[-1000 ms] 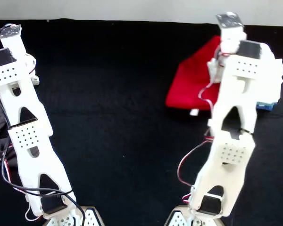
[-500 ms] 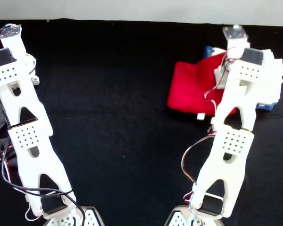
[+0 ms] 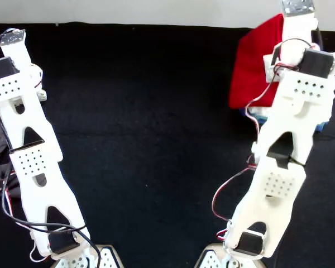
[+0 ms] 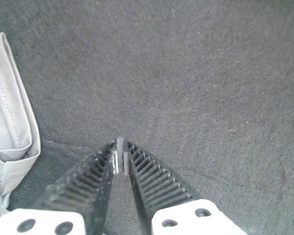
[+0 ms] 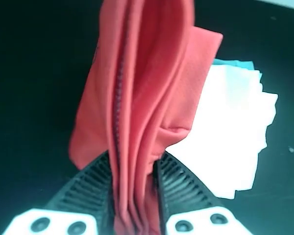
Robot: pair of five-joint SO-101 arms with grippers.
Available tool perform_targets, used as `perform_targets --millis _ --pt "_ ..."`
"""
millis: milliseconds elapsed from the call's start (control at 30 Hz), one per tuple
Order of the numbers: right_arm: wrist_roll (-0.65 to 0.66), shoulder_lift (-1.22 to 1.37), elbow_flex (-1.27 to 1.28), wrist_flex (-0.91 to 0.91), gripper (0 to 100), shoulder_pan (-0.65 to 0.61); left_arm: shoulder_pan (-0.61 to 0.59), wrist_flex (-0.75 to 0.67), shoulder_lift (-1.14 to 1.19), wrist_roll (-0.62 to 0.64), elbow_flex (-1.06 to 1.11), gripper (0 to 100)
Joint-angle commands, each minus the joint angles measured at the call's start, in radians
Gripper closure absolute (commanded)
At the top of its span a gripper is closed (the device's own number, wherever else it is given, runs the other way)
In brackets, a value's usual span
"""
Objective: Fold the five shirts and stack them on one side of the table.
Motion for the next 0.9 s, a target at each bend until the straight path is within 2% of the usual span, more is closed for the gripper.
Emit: perform_targets --millis 0,100,267,500,667,867 --pt "0.012 -0.074 0.085 -0.071 99.3 0.045 0.007 0.008 -0.016 -0.003 -0.005 99" --pt "0.014 -0.051 0.223 -0.174 99.3 0.101 0.002 0.008 -0.019 -0.006 -0.005 99" --pt "0.087 0.045 0.369 -0.305 99.3 0.165 -0.004 0.008 -0.021 -0.006 -0.005 99" --pt "0.086 0.159 0.246 -0.369 99.0 0.216 -0.005 0.008 -0.022 -0.008 -0.005 99" --pt "0.089 0.22 0.171 -0.481 99.0 0.249 -0.005 0.008 -0.022 -0.008 -0.007 99" --pt "0.153 0.283 0.171 -0.487 99.0 0.269 -0.004 0.008 -0.022 -0.008 -0.007 99"
